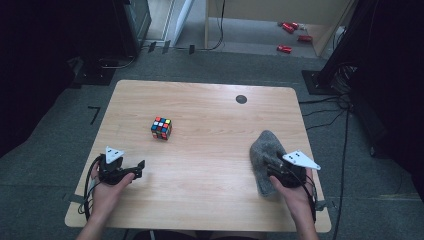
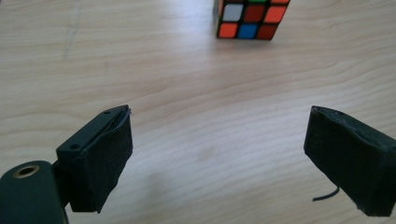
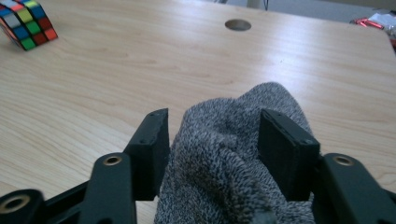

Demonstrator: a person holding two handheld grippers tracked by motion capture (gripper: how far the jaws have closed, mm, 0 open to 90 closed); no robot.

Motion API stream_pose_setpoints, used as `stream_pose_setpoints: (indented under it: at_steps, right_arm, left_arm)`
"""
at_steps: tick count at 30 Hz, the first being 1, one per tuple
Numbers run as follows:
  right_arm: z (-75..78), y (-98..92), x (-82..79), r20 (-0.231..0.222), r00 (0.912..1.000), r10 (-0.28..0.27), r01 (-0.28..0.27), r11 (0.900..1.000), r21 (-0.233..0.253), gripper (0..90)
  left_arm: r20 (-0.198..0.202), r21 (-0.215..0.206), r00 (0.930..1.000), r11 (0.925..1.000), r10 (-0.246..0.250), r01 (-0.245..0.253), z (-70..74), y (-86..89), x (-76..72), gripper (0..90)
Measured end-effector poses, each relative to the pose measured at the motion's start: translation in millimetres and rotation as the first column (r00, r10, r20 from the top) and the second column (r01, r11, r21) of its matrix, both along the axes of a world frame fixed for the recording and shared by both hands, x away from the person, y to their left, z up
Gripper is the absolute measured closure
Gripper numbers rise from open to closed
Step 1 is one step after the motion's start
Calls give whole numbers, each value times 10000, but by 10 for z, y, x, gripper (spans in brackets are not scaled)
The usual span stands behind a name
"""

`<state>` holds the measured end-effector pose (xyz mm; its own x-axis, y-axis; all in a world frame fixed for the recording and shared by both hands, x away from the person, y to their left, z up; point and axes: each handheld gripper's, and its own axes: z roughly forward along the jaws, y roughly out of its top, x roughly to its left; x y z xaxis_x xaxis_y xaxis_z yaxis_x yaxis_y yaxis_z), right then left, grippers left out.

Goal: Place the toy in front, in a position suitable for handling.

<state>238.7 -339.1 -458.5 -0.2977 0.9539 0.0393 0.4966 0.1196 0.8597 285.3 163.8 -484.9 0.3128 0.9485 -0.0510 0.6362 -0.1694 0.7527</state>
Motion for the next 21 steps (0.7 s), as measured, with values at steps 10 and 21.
stream_pose_setpoints:
  at_steps: [10,21]
  right_arm:
    - [-232,-10,45,-641,9979,28,-26,10000,34,529]
    - [-277,-46,21,-677,9977,-8,19,9999,161,566]
  left_arm:
    - [146,159,9973,9973,-719,717,4,-453,294,86]
    - [1,614,10000,9981,7,-7,-118,-644,721,88]
